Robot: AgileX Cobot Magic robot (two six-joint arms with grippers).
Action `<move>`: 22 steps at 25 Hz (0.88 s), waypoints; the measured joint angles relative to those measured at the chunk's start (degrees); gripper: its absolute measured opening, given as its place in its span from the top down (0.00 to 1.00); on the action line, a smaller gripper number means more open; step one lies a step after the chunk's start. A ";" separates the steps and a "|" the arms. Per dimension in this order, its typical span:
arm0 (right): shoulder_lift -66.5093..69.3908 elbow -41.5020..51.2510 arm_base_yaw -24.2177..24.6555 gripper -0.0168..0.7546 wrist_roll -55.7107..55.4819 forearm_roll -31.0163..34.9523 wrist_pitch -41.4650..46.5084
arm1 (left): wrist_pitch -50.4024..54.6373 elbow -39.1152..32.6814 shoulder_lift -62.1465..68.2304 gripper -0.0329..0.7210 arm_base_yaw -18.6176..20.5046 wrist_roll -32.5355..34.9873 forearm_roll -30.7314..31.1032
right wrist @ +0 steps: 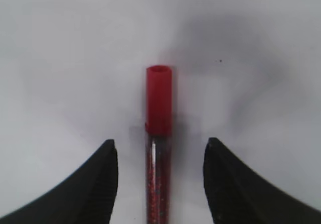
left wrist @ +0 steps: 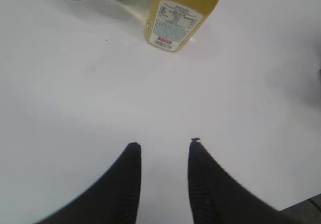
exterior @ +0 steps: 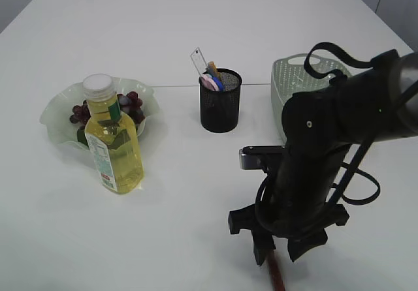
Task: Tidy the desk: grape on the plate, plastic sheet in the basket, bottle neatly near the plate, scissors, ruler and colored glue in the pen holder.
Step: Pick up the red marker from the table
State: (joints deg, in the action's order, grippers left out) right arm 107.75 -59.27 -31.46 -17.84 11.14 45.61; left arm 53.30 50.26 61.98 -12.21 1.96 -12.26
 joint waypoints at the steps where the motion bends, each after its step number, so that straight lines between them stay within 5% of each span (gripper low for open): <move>1: 0.43 0.00 0.00 0.46 0.00 0.00 -0.13 | -0.21 0.00 0.00 0.64 0.00 0.00 0.00; 6: 2.52 0.00 0.00 0.48 -0.19 -0.14 -0.61 | -0.44 0.00 0.00 0.64 0.00 0.00 0.00; 22: 3.44 0.00 0.00 0.84 0.79 -0.75 -1.38 | -0.50 0.00 0.00 0.64 0.00 0.00 0.00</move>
State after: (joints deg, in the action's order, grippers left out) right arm 111.19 -59.27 -31.46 -17.05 10.39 44.23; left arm 52.80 50.26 61.98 -12.21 1.96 -12.26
